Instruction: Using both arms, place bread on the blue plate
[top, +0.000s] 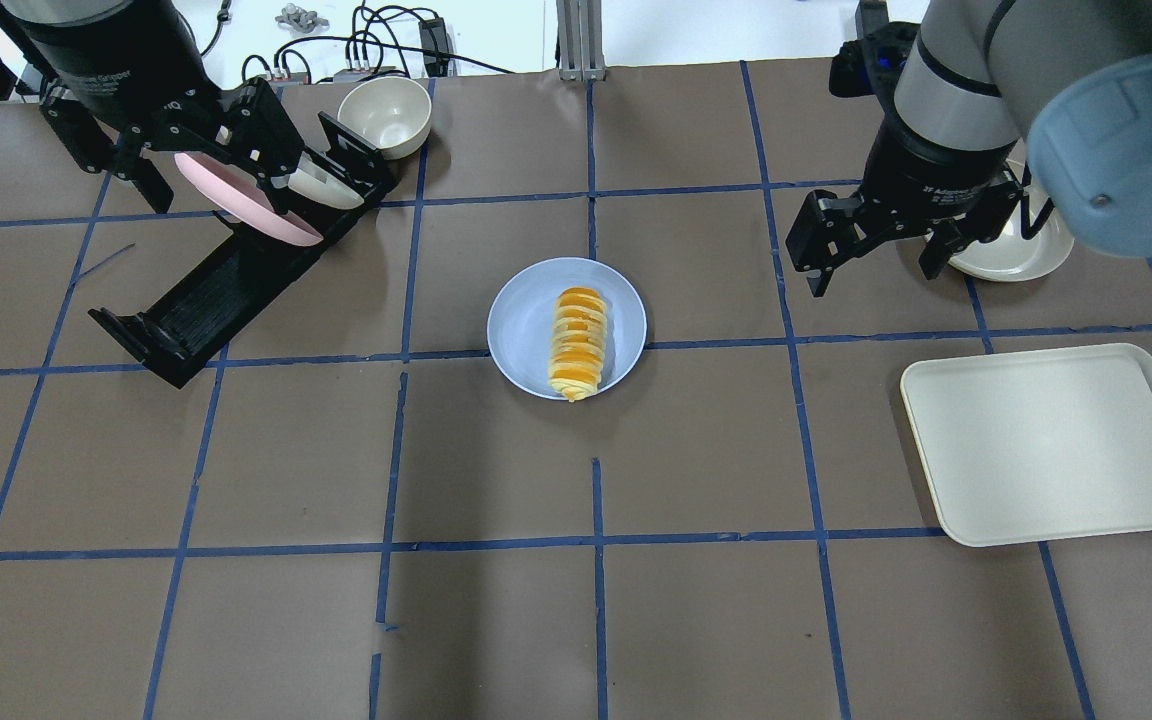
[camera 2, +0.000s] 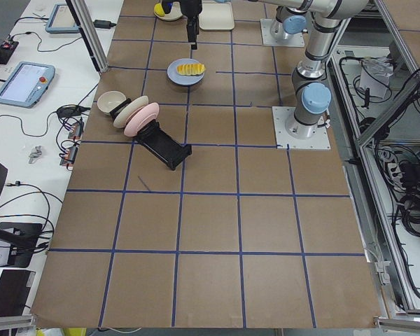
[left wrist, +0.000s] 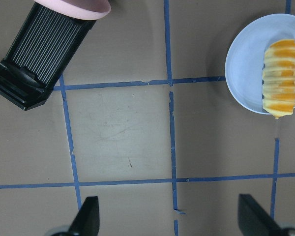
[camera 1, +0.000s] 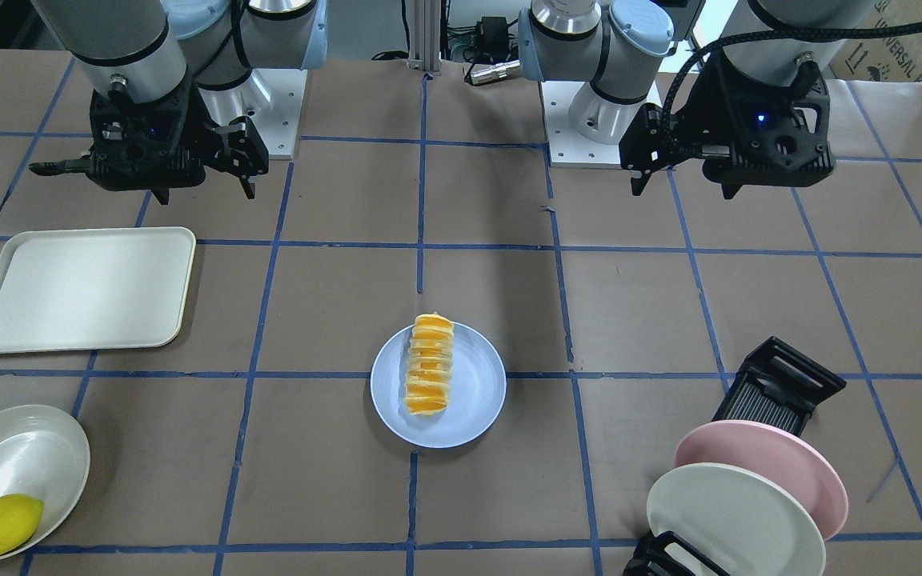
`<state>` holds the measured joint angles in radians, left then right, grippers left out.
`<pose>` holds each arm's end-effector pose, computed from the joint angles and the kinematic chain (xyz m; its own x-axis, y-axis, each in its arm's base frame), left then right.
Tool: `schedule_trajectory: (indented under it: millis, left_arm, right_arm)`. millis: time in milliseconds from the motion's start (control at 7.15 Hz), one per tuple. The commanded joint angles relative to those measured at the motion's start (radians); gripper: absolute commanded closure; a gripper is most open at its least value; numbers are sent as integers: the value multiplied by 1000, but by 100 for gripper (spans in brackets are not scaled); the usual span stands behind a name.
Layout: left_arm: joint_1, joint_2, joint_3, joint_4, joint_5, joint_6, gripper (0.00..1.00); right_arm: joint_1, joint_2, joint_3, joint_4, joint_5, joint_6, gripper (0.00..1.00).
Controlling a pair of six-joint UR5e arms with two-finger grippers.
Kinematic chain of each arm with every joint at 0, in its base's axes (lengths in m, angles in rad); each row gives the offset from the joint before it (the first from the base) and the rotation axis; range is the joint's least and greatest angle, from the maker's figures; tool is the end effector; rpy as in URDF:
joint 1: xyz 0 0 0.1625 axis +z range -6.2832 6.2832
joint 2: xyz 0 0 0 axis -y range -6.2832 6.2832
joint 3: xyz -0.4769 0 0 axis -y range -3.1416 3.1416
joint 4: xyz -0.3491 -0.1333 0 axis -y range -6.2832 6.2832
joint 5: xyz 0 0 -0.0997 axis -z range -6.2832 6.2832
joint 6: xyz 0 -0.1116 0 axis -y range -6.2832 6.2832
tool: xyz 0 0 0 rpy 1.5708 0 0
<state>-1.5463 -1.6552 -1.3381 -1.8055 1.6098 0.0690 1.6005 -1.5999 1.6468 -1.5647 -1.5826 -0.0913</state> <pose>-0.1173 -0.4782 0.5696 -0.9983 0.0476 -0.0328 0.0445 0.9951 0.0888 0.1447 -0.4244 0.5061 -0.9926 -0.1212 0.0069 -0.1207 0.9912 0.0538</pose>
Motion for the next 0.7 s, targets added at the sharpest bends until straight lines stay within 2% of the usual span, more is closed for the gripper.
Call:
schedule_trajectory:
  millis: [0, 559]
  left_arm:
    - [0, 0, -1, 0, 1, 0, 0]
    - [0, 0, 0, 0, 1, 0, 0]
  right_arm:
    - [-1, 1, 4, -11, 1, 10, 0]
    - [6, 3, 5, -24, -11, 9, 0]
